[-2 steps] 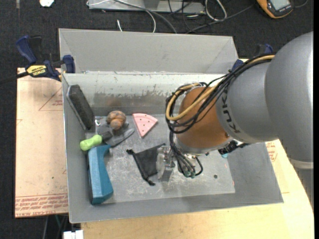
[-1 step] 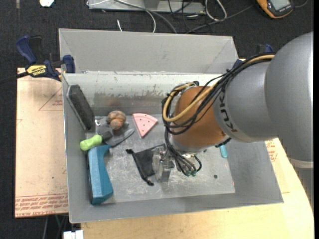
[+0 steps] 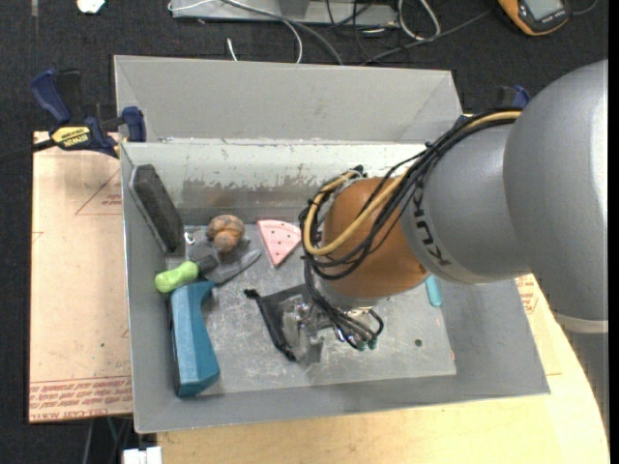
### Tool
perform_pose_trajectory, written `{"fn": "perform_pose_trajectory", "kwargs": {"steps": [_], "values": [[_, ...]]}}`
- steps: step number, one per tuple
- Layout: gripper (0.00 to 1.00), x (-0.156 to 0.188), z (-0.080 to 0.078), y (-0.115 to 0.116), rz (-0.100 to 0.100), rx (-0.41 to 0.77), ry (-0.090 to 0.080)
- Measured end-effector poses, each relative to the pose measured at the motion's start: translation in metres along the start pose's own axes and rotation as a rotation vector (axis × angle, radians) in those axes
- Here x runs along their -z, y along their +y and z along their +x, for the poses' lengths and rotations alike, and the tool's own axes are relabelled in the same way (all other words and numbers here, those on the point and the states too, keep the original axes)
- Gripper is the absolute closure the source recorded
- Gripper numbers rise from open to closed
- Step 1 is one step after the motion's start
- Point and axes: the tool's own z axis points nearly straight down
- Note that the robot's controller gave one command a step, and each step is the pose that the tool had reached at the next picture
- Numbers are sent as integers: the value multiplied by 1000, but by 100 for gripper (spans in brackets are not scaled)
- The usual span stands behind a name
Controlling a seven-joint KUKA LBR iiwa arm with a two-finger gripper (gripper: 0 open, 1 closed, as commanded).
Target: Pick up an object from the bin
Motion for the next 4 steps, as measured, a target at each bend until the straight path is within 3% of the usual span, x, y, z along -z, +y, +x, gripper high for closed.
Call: {"fn": "perform_pose_trajectory", "kwargs": {"steps": [1,3,4], "values": [[0,-2,-21,10,-1,317,-1],[0,-2,-27,10,-1,352,-2],[100,-1,-38,7,-2,365,-3]]}}
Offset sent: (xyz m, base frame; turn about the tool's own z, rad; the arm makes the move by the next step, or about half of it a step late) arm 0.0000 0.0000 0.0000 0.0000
